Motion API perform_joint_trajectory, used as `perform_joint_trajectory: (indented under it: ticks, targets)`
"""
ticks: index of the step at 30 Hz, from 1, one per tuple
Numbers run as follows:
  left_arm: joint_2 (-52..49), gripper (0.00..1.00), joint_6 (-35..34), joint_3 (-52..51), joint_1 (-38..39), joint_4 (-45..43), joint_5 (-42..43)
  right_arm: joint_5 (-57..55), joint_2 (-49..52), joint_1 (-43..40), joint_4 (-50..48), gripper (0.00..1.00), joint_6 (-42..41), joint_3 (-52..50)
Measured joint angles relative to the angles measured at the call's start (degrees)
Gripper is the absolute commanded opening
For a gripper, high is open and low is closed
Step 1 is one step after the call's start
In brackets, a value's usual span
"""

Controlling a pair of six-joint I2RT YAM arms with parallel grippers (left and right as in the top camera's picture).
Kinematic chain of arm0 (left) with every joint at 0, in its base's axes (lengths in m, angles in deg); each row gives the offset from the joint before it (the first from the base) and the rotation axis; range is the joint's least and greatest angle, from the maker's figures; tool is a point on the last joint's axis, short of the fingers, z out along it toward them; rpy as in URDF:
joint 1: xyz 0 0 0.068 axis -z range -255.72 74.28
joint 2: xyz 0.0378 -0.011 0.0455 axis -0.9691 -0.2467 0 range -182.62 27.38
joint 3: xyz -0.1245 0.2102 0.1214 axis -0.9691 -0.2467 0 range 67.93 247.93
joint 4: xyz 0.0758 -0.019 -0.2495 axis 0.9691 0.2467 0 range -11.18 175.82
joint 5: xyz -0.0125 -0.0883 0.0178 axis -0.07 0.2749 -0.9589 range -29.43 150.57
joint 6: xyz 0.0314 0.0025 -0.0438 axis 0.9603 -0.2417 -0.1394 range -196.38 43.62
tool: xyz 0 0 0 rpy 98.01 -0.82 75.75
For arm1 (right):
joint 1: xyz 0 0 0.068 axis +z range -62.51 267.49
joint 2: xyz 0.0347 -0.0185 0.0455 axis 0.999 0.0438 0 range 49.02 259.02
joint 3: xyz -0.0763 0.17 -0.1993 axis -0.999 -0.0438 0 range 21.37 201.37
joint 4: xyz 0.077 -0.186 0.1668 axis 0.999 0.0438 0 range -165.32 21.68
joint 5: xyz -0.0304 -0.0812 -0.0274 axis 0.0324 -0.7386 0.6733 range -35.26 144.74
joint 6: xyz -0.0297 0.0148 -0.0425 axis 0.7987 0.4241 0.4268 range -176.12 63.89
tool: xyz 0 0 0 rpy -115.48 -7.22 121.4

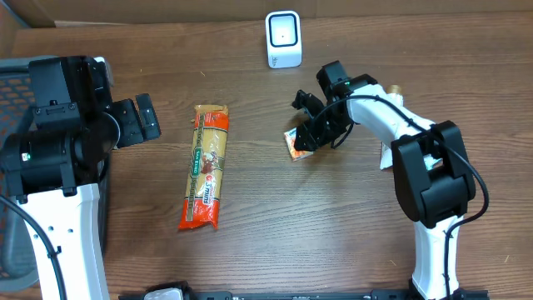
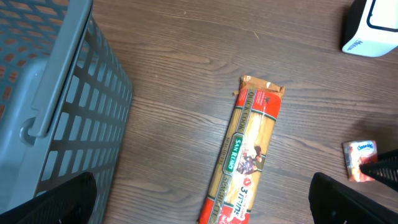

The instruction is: Scan the item barcode

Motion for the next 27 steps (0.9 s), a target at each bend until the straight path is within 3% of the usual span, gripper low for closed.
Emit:
perform_joint_trajectory:
  ticks: [7,10,13,14,16,20,27]
  targets:
    - [0.0,1.0,0.02,0.0,0.0,0.0,0.0,0.79,0.15,-1.81,0.0,0.48,0.0,0.0]
    - [0.0,1.0,0.02,0.0,0.0,0.0,-0.02,1.01,0.17,-1.81,0.44,0.34,-0.22,0.0]
    - [0.0,1.0,0.0,0.0,0.0,0.0,-0.02,2.25,0.39,-1.81,2.45,0.32,-0.09,0.0]
    - [0.0,1.0,0.0,0.0,0.0,-0.02,-0.02,3.52,0.66,-1.84,3.3,0.33,-0.11,0.0]
    - [0.0,1.0,0.02,0.0,0.0,0.0,0.0,4.92,0.94,-1.92,3.91,0.48,-0.63,0.0]
    - [0.0,1.0,0.0,0.0,0.0,0.0,-0.02,7.43,1.14,-1.92,4.17,0.58,-6.99,-0.02]
    - [0.0,1.0,0.0,0.0,0.0,0.0,0.0,8.79,1.14,-1.92,1.57,0.53,-13.79,-0.48]
